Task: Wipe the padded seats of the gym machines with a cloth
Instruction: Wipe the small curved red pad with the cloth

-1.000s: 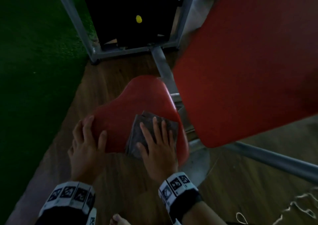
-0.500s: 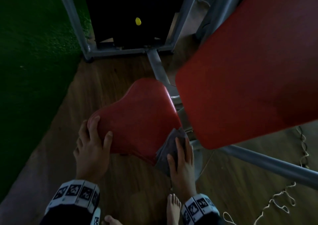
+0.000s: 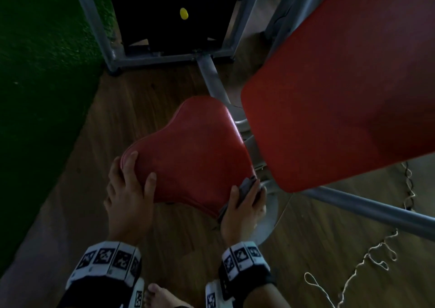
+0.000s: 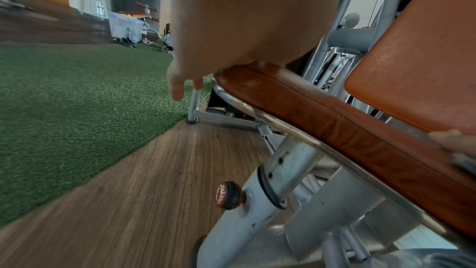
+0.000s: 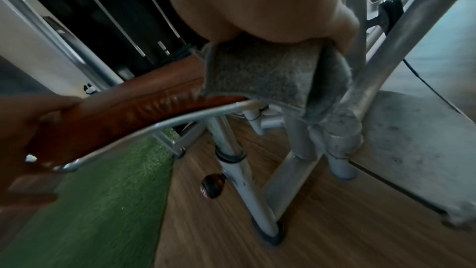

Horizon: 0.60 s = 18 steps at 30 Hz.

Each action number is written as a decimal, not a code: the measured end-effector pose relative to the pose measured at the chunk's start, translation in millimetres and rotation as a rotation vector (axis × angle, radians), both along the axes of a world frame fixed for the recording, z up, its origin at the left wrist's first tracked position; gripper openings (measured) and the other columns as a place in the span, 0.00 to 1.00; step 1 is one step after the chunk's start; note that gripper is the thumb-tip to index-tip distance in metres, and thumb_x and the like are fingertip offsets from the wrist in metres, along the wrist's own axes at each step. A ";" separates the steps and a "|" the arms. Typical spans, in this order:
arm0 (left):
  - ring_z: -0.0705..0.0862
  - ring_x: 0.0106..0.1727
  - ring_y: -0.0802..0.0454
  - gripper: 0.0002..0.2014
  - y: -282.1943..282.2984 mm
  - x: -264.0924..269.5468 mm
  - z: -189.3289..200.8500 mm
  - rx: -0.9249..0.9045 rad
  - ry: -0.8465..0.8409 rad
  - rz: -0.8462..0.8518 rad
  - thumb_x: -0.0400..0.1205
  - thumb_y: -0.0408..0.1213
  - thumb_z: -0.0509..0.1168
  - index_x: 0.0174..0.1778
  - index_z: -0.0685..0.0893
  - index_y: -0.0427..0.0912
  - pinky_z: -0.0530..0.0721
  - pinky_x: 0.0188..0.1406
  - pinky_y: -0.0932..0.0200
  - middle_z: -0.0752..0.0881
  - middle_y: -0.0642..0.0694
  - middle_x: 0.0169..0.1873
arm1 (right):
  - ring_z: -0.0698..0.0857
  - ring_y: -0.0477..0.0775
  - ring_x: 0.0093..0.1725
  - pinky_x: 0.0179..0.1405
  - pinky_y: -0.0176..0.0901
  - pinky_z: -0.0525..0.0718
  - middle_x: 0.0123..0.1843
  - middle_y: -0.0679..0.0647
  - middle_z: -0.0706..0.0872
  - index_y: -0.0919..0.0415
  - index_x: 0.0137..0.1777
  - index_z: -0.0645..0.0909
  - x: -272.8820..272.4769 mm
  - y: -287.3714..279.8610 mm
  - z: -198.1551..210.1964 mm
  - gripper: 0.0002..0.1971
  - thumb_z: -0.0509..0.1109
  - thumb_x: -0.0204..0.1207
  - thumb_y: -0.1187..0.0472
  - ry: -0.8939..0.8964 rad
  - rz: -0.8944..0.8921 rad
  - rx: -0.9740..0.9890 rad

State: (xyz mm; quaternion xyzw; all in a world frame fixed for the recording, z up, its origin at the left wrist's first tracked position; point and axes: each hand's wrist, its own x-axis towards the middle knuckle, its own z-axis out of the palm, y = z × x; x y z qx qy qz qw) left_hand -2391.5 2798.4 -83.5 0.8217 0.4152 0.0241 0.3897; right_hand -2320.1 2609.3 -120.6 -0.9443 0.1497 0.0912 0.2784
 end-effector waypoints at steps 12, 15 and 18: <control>0.59 0.80 0.33 0.29 -1.1 -0.3 -1.1 0.000 -0.036 0.003 0.83 0.58 0.53 0.80 0.50 0.67 0.62 0.71 0.23 0.52 0.49 0.82 | 0.71 0.49 0.75 0.68 0.37 0.66 0.79 0.51 0.70 0.51 0.82 0.65 36.4 -38.9 -4.4 0.24 0.52 0.87 0.48 -0.203 0.195 0.179; 0.58 0.80 0.33 0.29 -1.3 -0.2 -2.3 -0.005 -0.042 0.004 0.83 0.58 0.53 0.80 0.50 0.67 0.61 0.72 0.23 0.51 0.49 0.82 | 0.73 0.47 0.74 0.66 0.33 0.66 0.77 0.49 0.73 0.52 0.80 0.67 38.7 -33.7 -0.7 0.22 0.55 0.87 0.53 -0.202 0.122 0.180; 0.57 0.81 0.34 0.29 -0.6 -0.6 -1.8 -0.007 -0.040 0.002 0.83 0.58 0.53 0.80 0.50 0.67 0.60 0.73 0.24 0.51 0.49 0.82 | 0.65 0.55 0.79 0.75 0.43 0.65 0.82 0.55 0.64 0.53 0.83 0.61 2.4 -15.0 -6.4 0.27 0.51 0.87 0.46 -0.218 0.027 0.142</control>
